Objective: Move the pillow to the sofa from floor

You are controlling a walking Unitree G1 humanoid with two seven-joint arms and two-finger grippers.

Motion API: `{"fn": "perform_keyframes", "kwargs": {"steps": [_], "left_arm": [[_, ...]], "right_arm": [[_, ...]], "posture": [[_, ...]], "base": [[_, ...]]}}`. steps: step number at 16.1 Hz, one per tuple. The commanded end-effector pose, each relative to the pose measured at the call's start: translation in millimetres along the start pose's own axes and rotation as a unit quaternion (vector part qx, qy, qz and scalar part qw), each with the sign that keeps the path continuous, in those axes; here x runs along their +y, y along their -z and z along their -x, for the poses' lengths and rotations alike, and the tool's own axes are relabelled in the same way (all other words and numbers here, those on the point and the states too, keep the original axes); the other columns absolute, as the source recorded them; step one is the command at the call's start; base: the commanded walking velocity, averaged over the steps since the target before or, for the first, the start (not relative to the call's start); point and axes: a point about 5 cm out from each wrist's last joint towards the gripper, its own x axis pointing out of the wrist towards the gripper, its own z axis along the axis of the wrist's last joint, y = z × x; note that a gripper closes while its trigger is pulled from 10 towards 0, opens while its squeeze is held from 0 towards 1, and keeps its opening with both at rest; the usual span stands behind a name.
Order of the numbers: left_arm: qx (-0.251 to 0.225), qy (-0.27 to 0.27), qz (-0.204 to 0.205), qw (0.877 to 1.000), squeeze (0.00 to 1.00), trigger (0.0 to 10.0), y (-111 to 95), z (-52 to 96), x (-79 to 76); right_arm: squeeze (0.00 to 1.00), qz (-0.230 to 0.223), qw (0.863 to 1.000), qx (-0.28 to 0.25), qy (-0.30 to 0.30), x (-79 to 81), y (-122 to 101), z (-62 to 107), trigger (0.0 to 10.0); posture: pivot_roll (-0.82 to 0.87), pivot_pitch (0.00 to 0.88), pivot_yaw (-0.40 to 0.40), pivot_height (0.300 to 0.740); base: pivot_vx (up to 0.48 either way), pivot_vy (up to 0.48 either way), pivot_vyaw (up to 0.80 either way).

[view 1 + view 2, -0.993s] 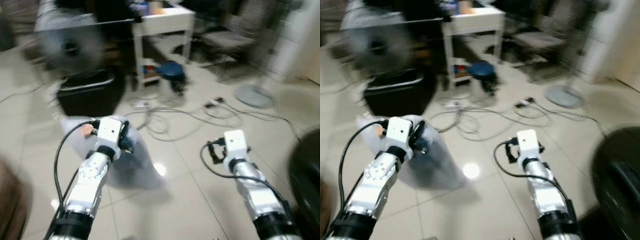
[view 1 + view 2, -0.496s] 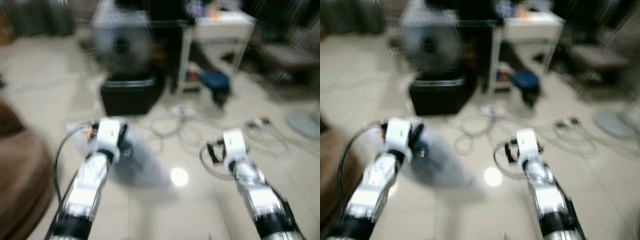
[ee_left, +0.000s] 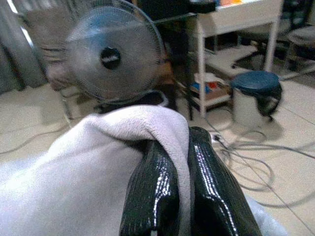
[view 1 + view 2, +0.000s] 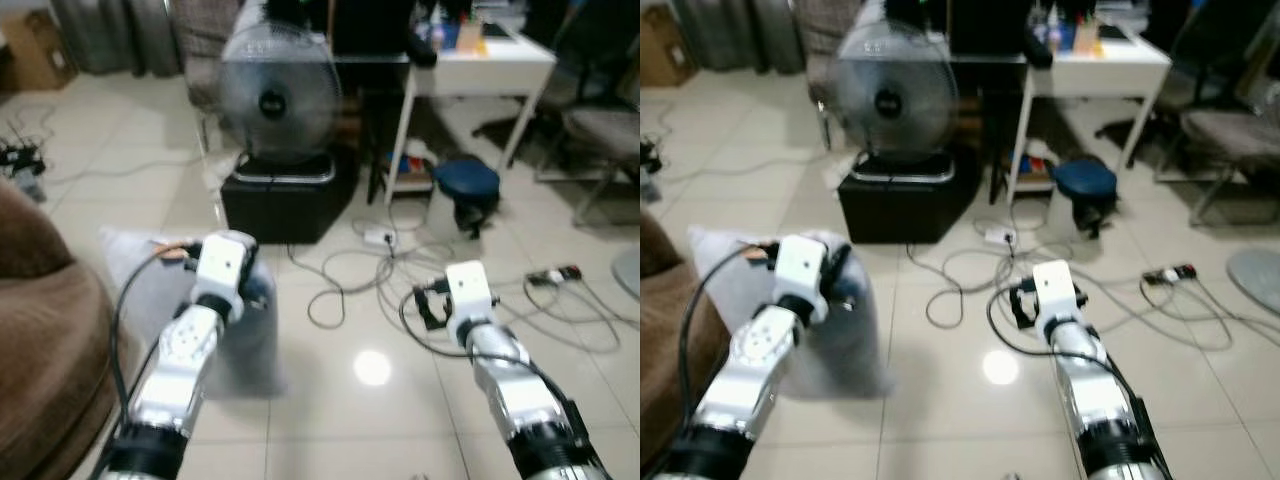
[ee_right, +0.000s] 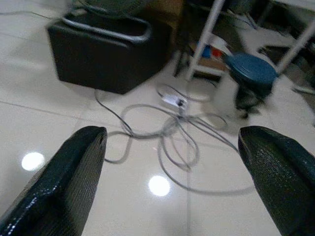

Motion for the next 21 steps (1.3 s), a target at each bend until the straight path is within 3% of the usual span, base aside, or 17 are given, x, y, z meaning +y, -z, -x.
{"fn": "perform_keyframes", "kwargs": {"steps": [1,7,11,21], "left_arm": [[-0.031,-0.013,-0.015,0.999,0.0,10.0,-14.0,-1.0,11.1],[-0.032,-0.012,-0.021,0.999,0.0,10.0,-15.5,-1.3,13.5],[-0.035,-0.007,-0.026,0.999,0.0,10.0,-17.4,-3.0,12.7],[-0.037,-0.002,-0.036,0.999,0.0,10.0,-18.8,-2.3,11.9]], "right_arm": [[0.0,-0.001,1.0,-0.013,-0.016,10.1,-7.0,-3.6,10.0],[0.0,-0.005,1.0,-0.015,-0.012,10.7,-6.4,-5.6,10.0],[0.0,-0.005,1.0,-0.018,-0.012,11.0,-7.2,-6.5,10.0],[0.0,-0.003,0.999,-0.026,-0.021,14.1,-8.5,-6.2,10.0]], "posture": [[0.08,0.0,0.009,0.74],[0.08,0.0,0.016,0.74],[0.08,0.0,0.02,0.74],[0.08,0.0,0.019,0.74]], "base": [[0.442,0.0,0.8],[0.444,0.0,0.77],[0.444,0.0,0.0],[0.445,0.0,0.79]]}}
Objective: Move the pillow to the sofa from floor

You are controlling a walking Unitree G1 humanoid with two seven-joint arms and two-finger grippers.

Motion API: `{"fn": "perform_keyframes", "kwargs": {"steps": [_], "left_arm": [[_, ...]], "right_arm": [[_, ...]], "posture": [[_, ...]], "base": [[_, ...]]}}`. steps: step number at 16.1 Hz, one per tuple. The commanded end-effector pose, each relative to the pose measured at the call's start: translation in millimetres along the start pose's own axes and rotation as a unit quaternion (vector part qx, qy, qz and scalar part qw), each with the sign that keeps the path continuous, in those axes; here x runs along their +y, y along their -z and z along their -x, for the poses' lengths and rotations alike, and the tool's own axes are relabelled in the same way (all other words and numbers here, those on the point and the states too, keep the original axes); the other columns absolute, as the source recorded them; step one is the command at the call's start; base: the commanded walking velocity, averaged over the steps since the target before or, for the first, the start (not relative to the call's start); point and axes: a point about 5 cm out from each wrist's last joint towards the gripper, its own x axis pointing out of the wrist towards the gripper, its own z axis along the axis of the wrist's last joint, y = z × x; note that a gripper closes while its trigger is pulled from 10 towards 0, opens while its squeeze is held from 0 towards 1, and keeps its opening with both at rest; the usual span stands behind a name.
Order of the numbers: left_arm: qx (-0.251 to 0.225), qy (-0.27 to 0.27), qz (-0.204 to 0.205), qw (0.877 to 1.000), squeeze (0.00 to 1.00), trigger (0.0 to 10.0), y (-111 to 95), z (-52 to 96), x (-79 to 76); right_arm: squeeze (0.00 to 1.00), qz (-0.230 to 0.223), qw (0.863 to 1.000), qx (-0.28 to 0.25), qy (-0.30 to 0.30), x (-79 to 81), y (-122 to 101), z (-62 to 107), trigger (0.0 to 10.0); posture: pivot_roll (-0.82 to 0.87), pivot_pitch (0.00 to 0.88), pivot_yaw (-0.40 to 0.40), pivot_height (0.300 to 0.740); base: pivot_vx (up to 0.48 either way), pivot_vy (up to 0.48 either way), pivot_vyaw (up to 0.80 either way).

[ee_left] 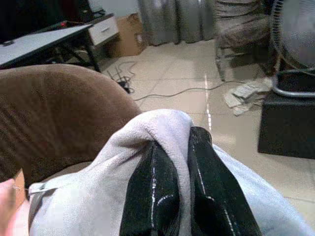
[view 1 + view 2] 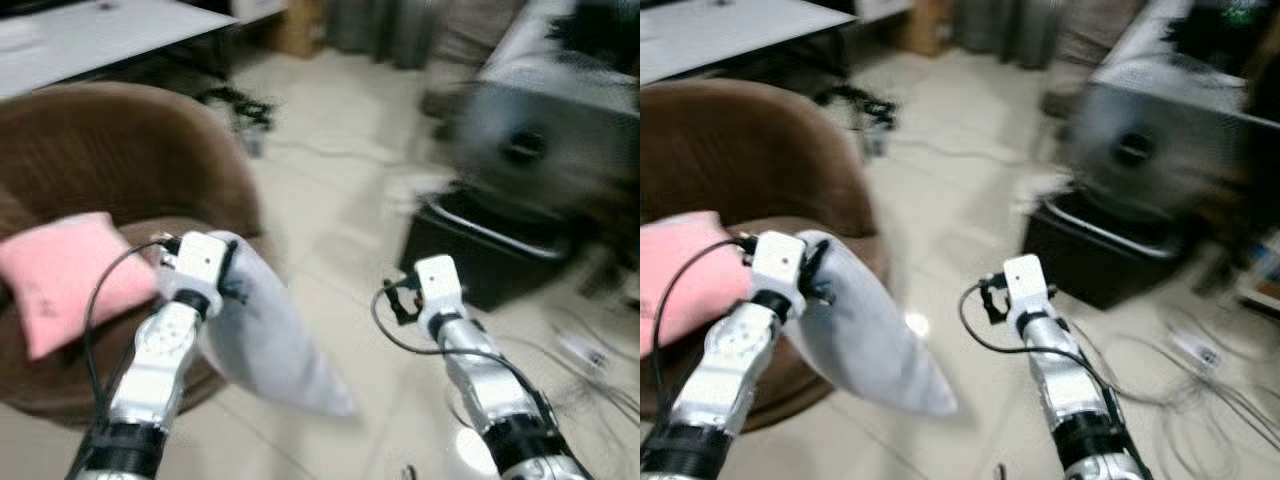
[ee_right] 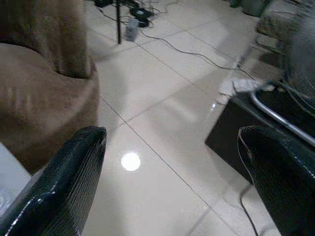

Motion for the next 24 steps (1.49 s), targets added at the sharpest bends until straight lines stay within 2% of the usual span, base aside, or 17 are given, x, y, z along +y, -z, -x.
{"fn": "perform_keyframes", "kwargs": {"steps": [1,9,15,19,24], "left_arm": [[-0.043,0.005,-0.011,0.999,0.0,10.0,-19.2,-4.9,-2.7],[-0.049,0.027,-0.008,0.998,0.0,10.0,-21.0,-5.9,-10.1],[-0.06,0.066,-0.009,0.996,0.0,10.0,-26.8,-12.0,-21.9],[-0.072,0.098,-0.017,0.992,0.0,10.0,-35.3,-20.7,-26.9],[-0.091,0.153,-0.037,0.983,0.0,10.0,-51.5,-38.7,-36.7]], "right_arm": [[0.0,0.001,1.0,-0.001,0.011,-8.3,-0.3,1.2,10.0],[0.0,-0.008,1.0,0.002,0.017,-10.3,-0.1,1.4,10.0],[0.0,-0.008,1.0,0.001,0.02,-12.2,-1.8,1.5,10.0],[0.0,-0.01,1.0,-0.002,0.021,-11.6,-4.1,0.7,10.0],[0.0,-0.015,1.0,-0.008,0.014,-9.2,-6.9,0.4,10.0]], "posture": [[0.08,0.0,0.016,0.74],[0.09,0.0,0.008,0.74],[0.08,0.0,0.007,0.74],[0.08,0.0,0.009,0.74],[0.08,0.0,0.016,0.74]], "base": [[0.446,0.0,0.8],[0.442,0.0,0.1],[0.442,0.0,0.0],[0.443,0.0,0.0],[0.442,0.0,0.0]]}}
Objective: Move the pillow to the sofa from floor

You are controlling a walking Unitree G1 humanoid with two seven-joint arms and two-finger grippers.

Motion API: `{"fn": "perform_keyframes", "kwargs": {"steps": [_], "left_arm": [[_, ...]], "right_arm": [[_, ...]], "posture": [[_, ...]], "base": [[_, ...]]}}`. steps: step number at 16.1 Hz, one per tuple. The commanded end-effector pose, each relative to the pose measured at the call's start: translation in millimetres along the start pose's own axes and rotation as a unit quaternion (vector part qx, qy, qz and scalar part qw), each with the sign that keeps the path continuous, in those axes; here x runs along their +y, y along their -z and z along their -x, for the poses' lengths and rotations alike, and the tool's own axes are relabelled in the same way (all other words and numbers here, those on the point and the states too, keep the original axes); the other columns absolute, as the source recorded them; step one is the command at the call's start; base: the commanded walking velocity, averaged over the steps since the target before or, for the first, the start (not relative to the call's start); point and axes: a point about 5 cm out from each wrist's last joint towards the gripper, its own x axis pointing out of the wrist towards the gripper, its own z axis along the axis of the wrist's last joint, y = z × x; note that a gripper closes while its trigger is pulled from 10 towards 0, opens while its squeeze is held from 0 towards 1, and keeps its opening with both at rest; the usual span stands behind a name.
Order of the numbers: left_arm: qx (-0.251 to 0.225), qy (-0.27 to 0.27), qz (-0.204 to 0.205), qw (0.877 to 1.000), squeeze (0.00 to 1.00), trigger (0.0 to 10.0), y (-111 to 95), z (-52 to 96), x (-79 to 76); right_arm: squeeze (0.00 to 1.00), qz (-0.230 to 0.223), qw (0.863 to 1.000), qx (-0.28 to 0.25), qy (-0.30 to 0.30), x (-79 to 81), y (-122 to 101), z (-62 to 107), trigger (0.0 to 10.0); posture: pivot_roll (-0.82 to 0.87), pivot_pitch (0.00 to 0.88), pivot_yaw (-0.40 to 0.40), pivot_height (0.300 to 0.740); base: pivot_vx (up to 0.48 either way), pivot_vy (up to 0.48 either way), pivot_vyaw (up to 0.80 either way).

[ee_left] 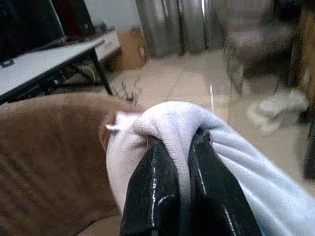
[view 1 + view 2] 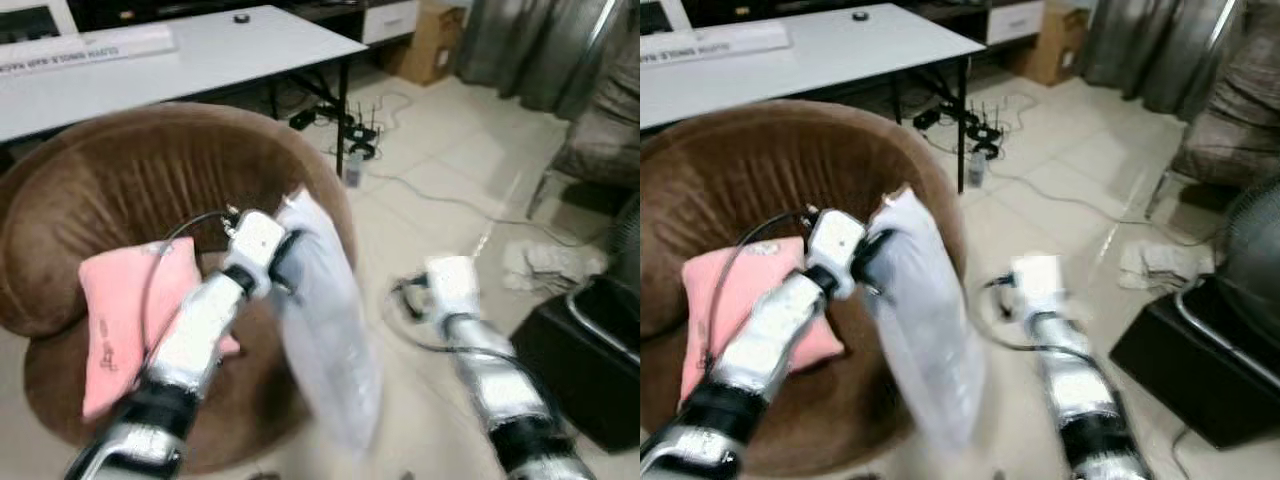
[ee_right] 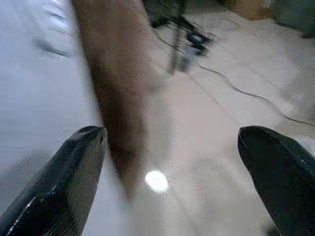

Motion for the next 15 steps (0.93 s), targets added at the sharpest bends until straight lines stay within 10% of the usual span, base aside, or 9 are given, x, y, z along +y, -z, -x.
{"fn": "perform_keyframes", "kwargs": {"steps": [1,8,15], "left_arm": [[-0.054,0.009,-0.02,0.998,0.0,10.0,-27.3,-12.1,2.5],[-0.021,-0.072,-0.061,0.995,0.0,10.0,-23.1,5.3,76.0],[0.134,-0.059,-0.032,0.989,0.0,10.0,53.5,42.9,85.1]], "right_arm": [[0.0,-0.002,1.0,-0.004,0.01,-13.4,-1.6,2.7,10.0],[0.0,-0.019,1.0,-0.011,-0.018,-8.5,-1.8,5.4,10.0],[0.0,0.013,0.996,-0.021,-0.091,4.7,-7.4,4.6,10.0]], "posture": [[0.07,0.0,0.023,0.74],[0.06,0.0,0.031,0.74],[0.08,0.0,0.001,0.74]], "base": [[0.439,0.0,0.0],[0.183,0.0,0.0],[0.0,0.0,0.0]]}}
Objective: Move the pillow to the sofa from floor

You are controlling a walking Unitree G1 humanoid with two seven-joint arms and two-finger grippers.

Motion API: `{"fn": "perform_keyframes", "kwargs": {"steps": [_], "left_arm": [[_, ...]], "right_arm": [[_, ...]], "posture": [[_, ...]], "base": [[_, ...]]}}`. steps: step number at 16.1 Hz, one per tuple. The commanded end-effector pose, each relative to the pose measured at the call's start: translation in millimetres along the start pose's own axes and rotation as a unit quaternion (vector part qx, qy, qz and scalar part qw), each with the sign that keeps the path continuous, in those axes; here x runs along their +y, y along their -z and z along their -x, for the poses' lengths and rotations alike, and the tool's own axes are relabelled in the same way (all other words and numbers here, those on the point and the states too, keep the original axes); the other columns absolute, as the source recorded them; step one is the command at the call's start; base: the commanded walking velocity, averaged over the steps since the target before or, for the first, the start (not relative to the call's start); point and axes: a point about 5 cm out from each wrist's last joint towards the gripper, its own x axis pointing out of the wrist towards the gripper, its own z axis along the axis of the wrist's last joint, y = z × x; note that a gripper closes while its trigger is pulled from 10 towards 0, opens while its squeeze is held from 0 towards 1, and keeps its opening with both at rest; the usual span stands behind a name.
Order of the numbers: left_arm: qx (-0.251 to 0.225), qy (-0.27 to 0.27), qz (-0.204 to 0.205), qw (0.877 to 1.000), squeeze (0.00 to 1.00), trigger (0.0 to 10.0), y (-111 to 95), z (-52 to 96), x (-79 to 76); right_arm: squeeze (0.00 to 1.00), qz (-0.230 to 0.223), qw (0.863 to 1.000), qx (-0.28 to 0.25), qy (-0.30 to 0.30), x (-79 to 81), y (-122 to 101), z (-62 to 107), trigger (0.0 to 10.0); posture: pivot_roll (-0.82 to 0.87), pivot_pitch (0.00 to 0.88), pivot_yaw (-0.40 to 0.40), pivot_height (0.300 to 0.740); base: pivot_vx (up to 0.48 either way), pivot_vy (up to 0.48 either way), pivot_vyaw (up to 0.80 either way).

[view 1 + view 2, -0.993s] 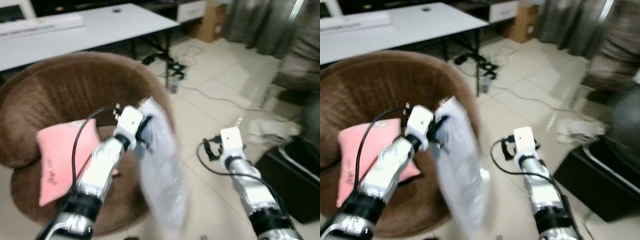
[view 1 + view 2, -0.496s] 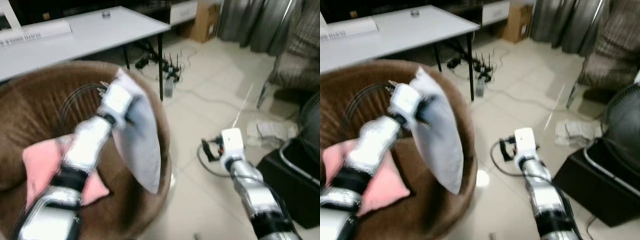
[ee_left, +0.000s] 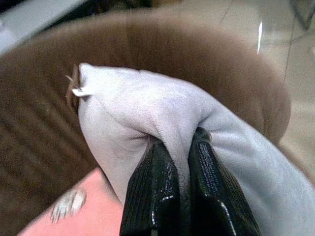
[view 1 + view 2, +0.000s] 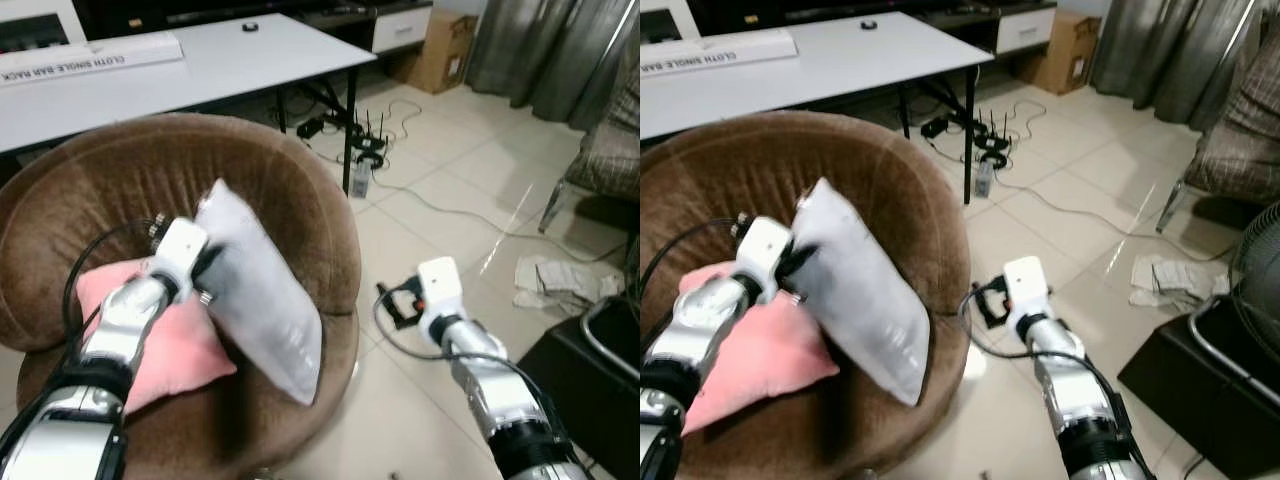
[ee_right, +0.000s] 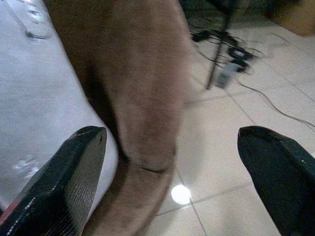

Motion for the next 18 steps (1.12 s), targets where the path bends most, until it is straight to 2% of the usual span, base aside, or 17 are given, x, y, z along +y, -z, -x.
{"fn": "perform_keyframes", "kwargs": {"steps": [1,4,6,8,9,13,15,18], "left_arm": [[0.003,-0.008,-0.018,1.0,0.0,10.0,-1.7,-0.2,4.5],[0.046,-0.044,-0.037,0.997,0.0,10.0,12.7,6.0,13.1],[0.048,-0.054,-0.047,0.996,0.0,10.0,13.9,7.8,16.0],[0.027,-0.058,-0.041,0.997,0.0,10.0,10.2,7.9,16.9],[0.004,-0.047,-0.049,0.998,0.0,10.0,5.6,5.7,11.9],[0.02,-0.026,-0.073,0.997,0.0,10.0,12.7,5.8,3.7],[0.028,-0.023,-0.081,0.996,0.0,10.0,13.2,6.5,6.4],[0.026,-0.021,-0.09,0.995,0.0,10.0,8.3,3.8,7.6]], "right_arm": [[0.0,0.026,0.999,-0.017,-0.025,2.3,-10.2,-1.8,10.0],[0.0,0.062,0.991,-0.011,-0.117,19.9,-11.0,-5.9,10.0],[0.0,0.069,0.988,-0.005,-0.136,22.8,-9.1,-7.1,10.0],[0.0,0.072,0.988,0.001,-0.135,23.6,-5.3,-7.1,10.0],[0.0,0.059,0.99,0.006,-0.129,25.5,-0.7,-8.7,10.0],[0.0,0.057,0.99,0.014,-0.131,32.4,7.9,-10.8,10.0],[0.0,0.053,0.99,0.034,-0.126,34.1,33.5,-3.5,10.0],[0.0,0.05,0.99,0.048,-0.121,30.1,49.2,2.6,10.0]], "posture": [[0.08,0.0,-0.005,0.74],[0.09,0.0,-0.018,0.74],[0.09,0.0,-0.023,0.74],[0.12,0.0,-0.044,0.74],[0.13,0.0,-0.048,0.74],[0.12,0.0,-0.041,0.74],[0.1,0.0,-0.03,0.74],[0.1,0.0,-0.027,0.74]], "base": [[0.0,0.0,0.0],[0.0,0.0,0.0],[0.0,0.0,0.0],[0.0,0.0,0.4],[0.0,0.0,0.8],[0.0,0.0,0.8],[0.0,0.0,0.8],[0.0,0.0,0.8]]}}
